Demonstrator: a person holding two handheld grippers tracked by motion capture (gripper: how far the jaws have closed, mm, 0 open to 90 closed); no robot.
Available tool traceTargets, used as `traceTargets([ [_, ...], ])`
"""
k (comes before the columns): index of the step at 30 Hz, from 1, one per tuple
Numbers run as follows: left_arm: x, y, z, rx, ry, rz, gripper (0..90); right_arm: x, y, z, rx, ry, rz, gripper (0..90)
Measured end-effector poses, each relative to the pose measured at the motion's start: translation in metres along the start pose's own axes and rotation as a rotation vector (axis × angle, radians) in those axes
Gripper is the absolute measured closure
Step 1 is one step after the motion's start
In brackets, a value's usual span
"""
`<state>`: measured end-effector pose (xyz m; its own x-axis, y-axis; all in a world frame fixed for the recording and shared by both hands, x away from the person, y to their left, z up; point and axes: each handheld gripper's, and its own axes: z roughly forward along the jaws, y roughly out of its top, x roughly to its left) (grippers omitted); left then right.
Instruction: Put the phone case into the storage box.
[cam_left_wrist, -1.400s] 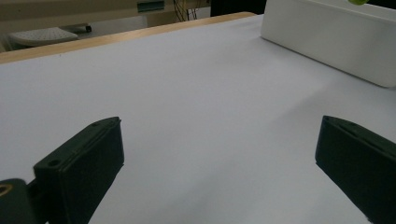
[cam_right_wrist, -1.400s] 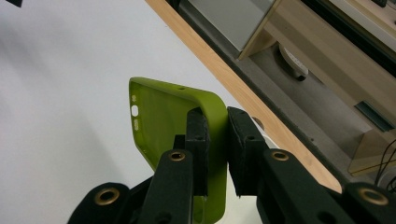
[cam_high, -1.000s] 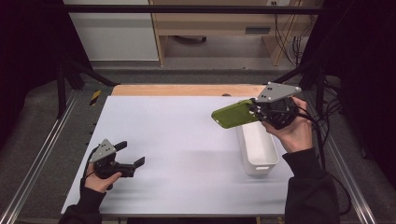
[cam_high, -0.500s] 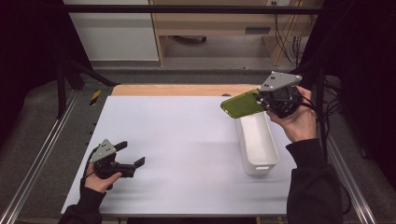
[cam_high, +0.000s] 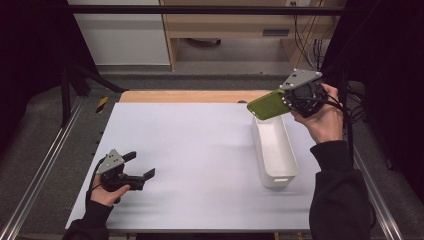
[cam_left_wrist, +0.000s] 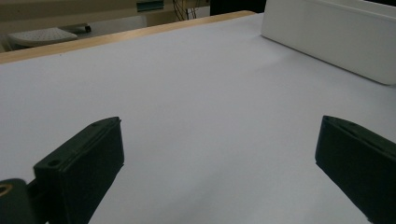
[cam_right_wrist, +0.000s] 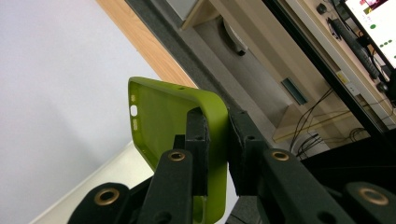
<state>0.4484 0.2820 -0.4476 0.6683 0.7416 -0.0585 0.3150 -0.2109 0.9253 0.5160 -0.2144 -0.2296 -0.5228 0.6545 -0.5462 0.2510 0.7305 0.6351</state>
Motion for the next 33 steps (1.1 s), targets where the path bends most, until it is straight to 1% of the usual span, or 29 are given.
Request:
traceTargets([
  [7, 0.0, 0.0, 0.0, 0.0, -0.002, 0.0, 0.9, -0.006, -0.002, 0.008, 0.041, -0.024, -0.035, 79.7],
  [10, 0.0, 0.0, 0.0, -0.001, -0.002, 0.0, 0.9, -0.007, -0.002, 0.011, 0.054, -0.026, -0.04, 79.7],
  [16, 0.0, 0.0, 0.0, -0.001, -0.003, 0.001, 0.9, -0.009, -0.002, 0.02, 0.093, -0.029, -0.076, 79.7],
  [21, 0.001, -0.001, 0.001, -0.002, -0.004, -0.003, 0.9, -0.011, -0.001, 0.028, 0.113, -0.024, -0.125, 79.6],
  [22, 0.001, -0.001, 0.001, 0.0, -0.005, -0.002, 0.9, -0.011, -0.001, 0.029, 0.112, -0.022, -0.143, 79.6],
  [23, 0.001, -0.001, 0.002, 0.001, -0.005, -0.002, 0.9, -0.011, -0.001, 0.03, 0.116, -0.019, -0.143, 79.6],
  [27, 0.0, -0.001, 0.002, 0.005, -0.009, 0.0, 1.0, -0.012, -0.001, 0.037, 0.131, -0.015, -0.188, 79.5],
  [33, 0.001, -0.002, 0.003, 0.006, -0.011, -0.002, 0.9, -0.013, -0.002, 0.047, 0.149, 0.006, -0.249, 79.4],
])
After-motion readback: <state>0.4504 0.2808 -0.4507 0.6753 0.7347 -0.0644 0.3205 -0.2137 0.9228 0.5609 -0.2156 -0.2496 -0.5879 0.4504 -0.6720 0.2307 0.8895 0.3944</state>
